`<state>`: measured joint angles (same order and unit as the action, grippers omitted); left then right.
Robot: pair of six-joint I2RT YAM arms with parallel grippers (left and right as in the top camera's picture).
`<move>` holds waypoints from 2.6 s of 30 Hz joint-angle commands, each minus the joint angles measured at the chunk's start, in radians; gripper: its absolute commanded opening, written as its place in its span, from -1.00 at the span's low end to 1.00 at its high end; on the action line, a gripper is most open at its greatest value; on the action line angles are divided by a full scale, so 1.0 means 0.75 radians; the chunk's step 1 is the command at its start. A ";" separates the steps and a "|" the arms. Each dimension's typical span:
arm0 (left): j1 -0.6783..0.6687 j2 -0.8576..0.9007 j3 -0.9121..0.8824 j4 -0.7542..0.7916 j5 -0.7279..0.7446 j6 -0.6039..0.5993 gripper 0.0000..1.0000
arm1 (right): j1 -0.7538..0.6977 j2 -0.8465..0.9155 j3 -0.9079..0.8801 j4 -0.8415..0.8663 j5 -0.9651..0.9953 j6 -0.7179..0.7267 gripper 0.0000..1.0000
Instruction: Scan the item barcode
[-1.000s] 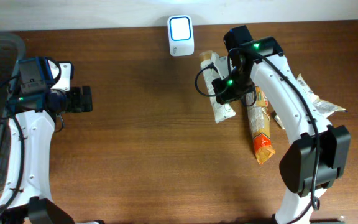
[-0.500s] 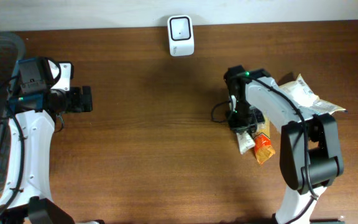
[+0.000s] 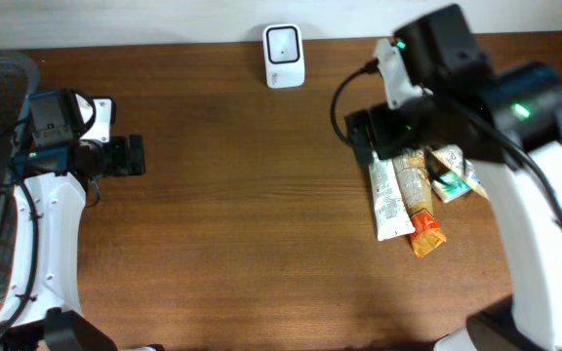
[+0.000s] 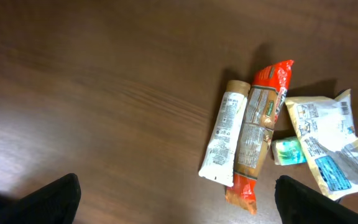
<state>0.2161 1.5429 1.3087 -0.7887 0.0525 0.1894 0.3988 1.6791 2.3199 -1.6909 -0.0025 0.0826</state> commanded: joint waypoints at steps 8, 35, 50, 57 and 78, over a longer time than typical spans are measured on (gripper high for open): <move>0.004 -0.005 0.004 0.002 0.009 -0.008 0.99 | 0.026 -0.105 0.024 -0.010 0.030 0.000 0.97; 0.004 -0.005 0.004 0.002 0.009 -0.008 0.99 | -0.386 -2.234 -3.086 2.182 -0.093 -0.240 0.97; 0.004 -0.005 0.004 0.002 0.009 -0.008 0.98 | -0.385 -2.234 -3.086 2.158 -0.087 -0.240 0.97; 0.003 -0.031 0.001 0.002 0.009 -0.008 0.98 | -0.385 -2.234 -3.086 2.158 -0.087 -0.240 0.97; -0.224 -1.852 -1.734 1.236 -0.020 0.038 0.98 | -0.385 -2.234 -3.086 2.158 -0.087 -0.240 0.97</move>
<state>0.0517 0.2272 0.0517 0.1360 0.0334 0.2012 0.1173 0.0109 0.0147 -0.0731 -0.0727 -0.0898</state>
